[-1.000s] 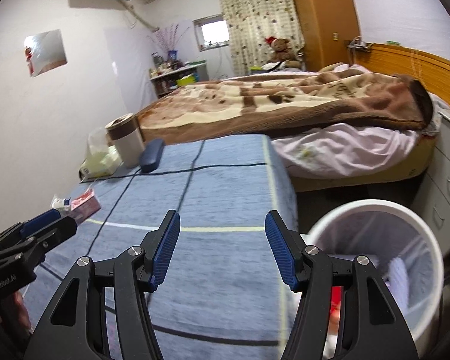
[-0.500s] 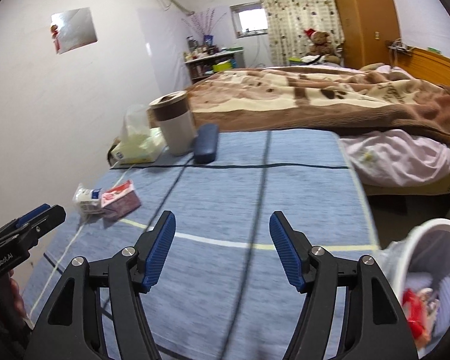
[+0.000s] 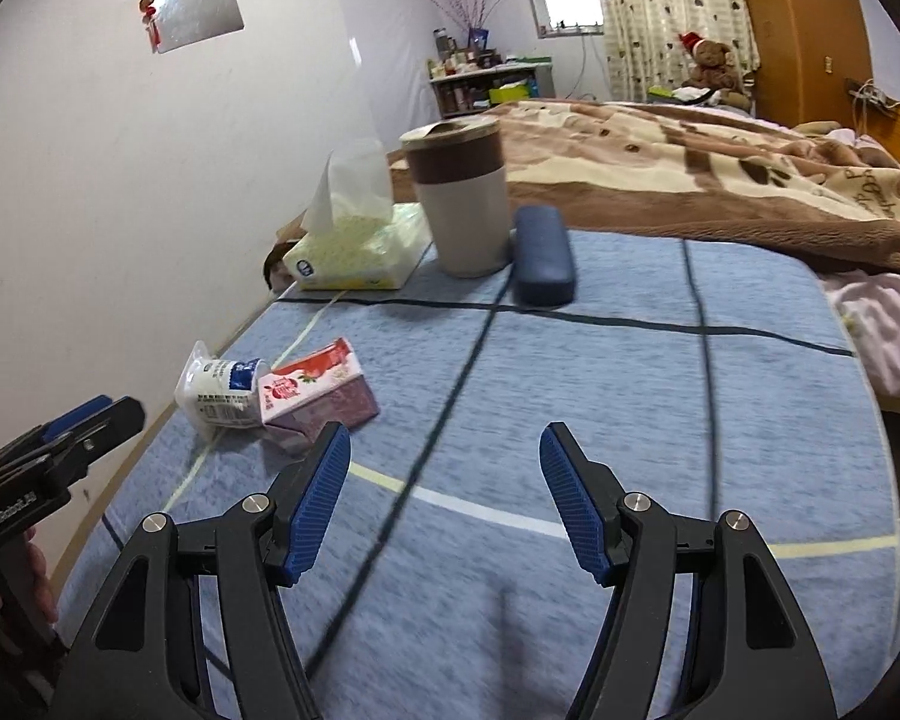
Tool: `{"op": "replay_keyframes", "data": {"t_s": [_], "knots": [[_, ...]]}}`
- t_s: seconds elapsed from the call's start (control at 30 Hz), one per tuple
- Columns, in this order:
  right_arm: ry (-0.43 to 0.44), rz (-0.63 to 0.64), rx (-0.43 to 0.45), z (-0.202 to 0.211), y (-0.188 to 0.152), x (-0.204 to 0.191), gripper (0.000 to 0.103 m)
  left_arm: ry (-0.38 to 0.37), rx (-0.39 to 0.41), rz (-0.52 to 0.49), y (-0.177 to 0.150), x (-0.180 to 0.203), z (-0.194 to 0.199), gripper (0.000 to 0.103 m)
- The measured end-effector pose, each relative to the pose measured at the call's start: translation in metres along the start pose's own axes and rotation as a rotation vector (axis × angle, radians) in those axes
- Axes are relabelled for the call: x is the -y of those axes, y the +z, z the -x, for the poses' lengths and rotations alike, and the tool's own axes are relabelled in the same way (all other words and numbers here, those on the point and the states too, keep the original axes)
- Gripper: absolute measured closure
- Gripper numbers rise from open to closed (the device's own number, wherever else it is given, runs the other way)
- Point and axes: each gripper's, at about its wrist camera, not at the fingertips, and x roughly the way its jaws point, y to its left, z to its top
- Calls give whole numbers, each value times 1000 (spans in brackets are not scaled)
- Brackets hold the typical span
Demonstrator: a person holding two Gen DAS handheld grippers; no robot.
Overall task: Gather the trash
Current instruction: 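Move both open grippers from the bin back toward the yogurt cup and milk carton, then grasp the white yogurt cup with the left gripper while the right gripper grasps the strawberry milk carton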
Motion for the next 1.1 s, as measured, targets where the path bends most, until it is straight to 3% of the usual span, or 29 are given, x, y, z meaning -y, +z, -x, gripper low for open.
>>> {"op": "replay_keyframes", "data": {"t_s": [0.43, 0.67, 0.97, 1.1], "knots": [[28, -1, -62, -49, 16, -17, 36, -39, -38, 13, 29, -30, -65, 38], [34, 2, -71, -59, 23, -24, 36, -77, -123, 6, 34, -35, -96, 37], [34, -8, -82, -63, 29, -29, 36, -181, -186, 51, 28, -45, -93, 35], [51, -27, -83, -67, 35, -29, 36, -180, -196, 12, 20, -39, -83, 35]]}}
